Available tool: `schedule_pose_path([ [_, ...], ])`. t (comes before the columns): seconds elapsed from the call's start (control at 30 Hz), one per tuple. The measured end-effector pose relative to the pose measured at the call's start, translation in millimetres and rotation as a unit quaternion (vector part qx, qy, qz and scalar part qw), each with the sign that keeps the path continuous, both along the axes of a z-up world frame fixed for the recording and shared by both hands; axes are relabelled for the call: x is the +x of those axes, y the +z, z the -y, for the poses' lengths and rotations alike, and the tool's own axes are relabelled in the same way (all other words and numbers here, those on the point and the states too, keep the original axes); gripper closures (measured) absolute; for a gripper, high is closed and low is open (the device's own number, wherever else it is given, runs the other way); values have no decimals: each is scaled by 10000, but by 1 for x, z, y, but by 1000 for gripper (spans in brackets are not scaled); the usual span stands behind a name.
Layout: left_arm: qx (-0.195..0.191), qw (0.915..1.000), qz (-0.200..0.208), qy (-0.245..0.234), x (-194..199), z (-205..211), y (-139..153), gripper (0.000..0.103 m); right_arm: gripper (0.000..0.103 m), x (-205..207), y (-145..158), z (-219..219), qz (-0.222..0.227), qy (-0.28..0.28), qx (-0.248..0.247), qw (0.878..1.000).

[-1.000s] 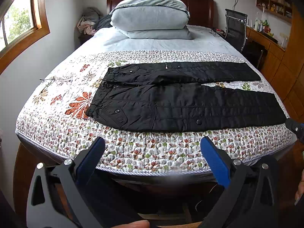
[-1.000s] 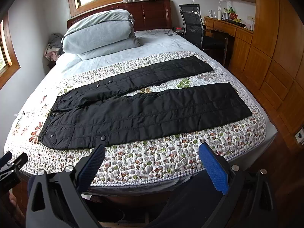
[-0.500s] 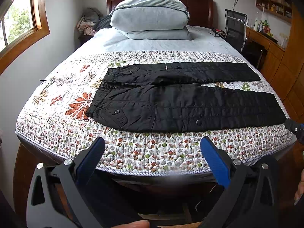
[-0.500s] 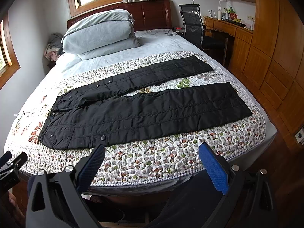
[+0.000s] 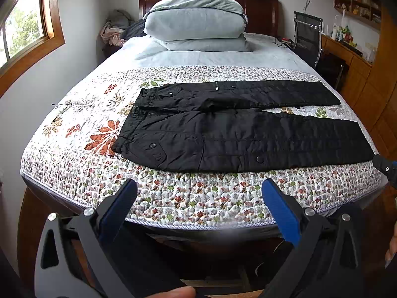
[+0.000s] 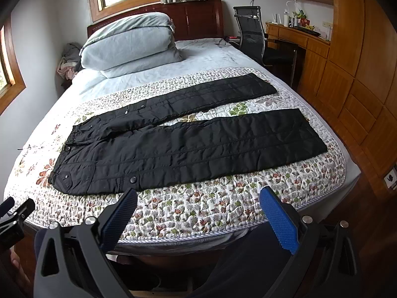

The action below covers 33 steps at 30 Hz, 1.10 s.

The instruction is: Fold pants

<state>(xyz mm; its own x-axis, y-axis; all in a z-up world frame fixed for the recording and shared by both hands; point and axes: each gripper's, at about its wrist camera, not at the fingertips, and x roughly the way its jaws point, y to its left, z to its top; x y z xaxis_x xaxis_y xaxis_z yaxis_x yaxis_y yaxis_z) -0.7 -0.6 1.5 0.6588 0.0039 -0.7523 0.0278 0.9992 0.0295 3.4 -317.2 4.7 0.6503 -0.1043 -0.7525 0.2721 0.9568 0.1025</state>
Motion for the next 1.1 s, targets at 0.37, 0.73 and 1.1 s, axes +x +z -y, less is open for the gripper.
schedule_pose_path([
  [0.37, 31, 10000, -5, -53, 0, 3, 1, 3, 3, -1, 0, 1, 29, -15, -25, 10000],
  [0.73, 30, 10000, 11, -50, 1, 3, 1, 3, 3, 0, 4, -1, 56, 39, -84, 9999],
  [1.1, 3, 10000, 16, -12, 1, -2, 1, 3, 3, 3, 7, -6, 44, 108, -136, 9998],
])
